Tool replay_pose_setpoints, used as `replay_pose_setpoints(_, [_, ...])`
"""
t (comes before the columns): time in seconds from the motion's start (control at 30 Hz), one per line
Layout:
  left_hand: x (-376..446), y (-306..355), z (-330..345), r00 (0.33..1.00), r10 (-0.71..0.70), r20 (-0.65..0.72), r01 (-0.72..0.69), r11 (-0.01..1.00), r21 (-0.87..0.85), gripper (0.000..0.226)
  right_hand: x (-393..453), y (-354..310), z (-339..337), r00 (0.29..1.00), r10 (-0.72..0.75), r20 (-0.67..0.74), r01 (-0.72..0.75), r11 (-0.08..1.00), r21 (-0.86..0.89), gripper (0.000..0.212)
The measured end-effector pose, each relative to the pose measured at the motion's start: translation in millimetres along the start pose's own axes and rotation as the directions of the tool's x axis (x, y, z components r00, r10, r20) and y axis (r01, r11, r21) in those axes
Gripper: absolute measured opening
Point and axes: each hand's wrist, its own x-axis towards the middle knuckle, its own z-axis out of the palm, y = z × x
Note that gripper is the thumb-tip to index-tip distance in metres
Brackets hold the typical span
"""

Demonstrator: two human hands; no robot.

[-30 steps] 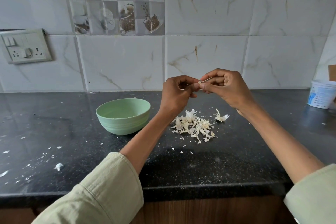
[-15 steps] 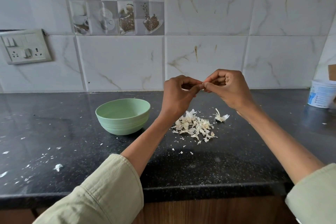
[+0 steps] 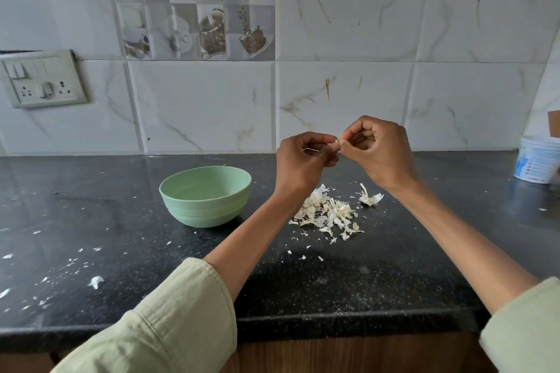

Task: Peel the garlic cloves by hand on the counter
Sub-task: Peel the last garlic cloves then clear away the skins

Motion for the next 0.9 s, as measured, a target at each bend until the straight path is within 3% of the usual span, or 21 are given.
replay_pose_setpoints(0.2, [2.4, -3.6, 1.8, 0.998, -0.046, 0.032, 0.051, 0.985, -0.164, 0.018, 0.9, 1.5, 1.1, 0.999, -0.001, 0.048, 0.001, 1.000, 0.015, 0.007])
replay_pose_setpoints(0.37, [4.4, -0.5, 0.6, 0.993, -0.091, 0.077, 0.109, 0.958, -0.267, 0.022, 5.0, 2.3, -1.6, 0.997, 0.053, 0.053, -0.060, 0.988, 0.145, 0.004])
replay_pose_setpoints(0.57, [5.6, 0.9, -3.6, 0.983, -0.105, 0.148, 0.149, 0.933, -0.327, 0.021, 6.0, 2.2, -7.5, 0.996, 0.060, 0.070, -0.075, 0.969, 0.237, 0.014])
replay_pose_setpoints(0.73, [8.2, -0.2, -4.9, 0.985, -0.093, 0.142, 0.134, 0.940, -0.314, 0.016, 6.3, 0.0, -8.0, 0.989, 0.052, 0.136, -0.080, 0.976, 0.204, 0.022])
replay_pose_setpoints(0.9, [9.8, -2.2, -6.0, 0.993, -0.076, 0.089, 0.097, 0.959, -0.268, 0.023, 5.9, 1.8, -6.7, 0.994, 0.001, 0.112, -0.010, 0.996, 0.086, 0.019])
